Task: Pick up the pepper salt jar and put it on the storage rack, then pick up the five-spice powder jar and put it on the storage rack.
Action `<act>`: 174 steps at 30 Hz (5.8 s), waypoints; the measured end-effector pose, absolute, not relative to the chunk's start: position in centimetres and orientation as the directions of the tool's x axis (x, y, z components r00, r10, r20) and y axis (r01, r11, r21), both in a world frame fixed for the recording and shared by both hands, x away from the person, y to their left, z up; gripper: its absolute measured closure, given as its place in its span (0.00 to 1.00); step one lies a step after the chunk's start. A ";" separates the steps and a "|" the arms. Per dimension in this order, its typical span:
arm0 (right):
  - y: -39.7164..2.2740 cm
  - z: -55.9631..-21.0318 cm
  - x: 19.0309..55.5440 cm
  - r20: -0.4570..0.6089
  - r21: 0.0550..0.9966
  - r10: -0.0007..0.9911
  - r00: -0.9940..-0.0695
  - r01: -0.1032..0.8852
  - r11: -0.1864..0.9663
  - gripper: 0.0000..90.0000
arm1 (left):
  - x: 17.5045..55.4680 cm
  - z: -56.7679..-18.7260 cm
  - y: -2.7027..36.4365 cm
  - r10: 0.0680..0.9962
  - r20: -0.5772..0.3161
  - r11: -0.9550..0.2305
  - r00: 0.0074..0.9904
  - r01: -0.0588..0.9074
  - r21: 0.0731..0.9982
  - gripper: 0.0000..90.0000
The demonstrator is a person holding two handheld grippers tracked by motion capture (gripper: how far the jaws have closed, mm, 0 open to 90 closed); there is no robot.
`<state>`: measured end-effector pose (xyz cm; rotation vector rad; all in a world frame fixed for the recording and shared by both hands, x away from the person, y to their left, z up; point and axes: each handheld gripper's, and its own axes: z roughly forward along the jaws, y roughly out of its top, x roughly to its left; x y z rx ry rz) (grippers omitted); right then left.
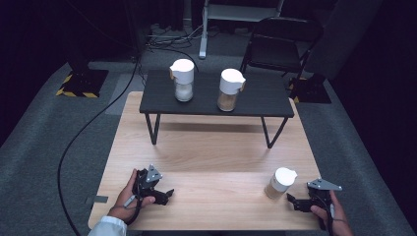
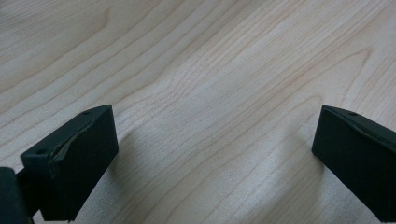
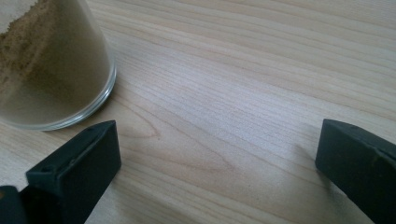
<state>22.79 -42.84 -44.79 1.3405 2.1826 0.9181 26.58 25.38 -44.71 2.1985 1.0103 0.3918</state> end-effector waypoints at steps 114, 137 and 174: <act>-40.5 -46.1 21.1 0.126 0.900 0.801 -0.586 0.407 0.156 0.26 | 26.4 -44.7 25.3 0.762 -0.006 -0.468 0.648 0.556 0.687 0.00; -39.2 -44.9 20.3 0.041 0.921 0.803 -0.594 0.334 0.199 0.33 | 26.4 -44.7 25.3 0.762 -0.008 -0.466 0.647 0.557 0.687 0.00; -35.3 -38.3 20.8 -0.001 0.936 0.858 -0.513 0.303 0.182 0.33 | 26.4 -44.7 25.3 0.762 -0.008 -0.466 0.647 0.557 0.687 0.00</act>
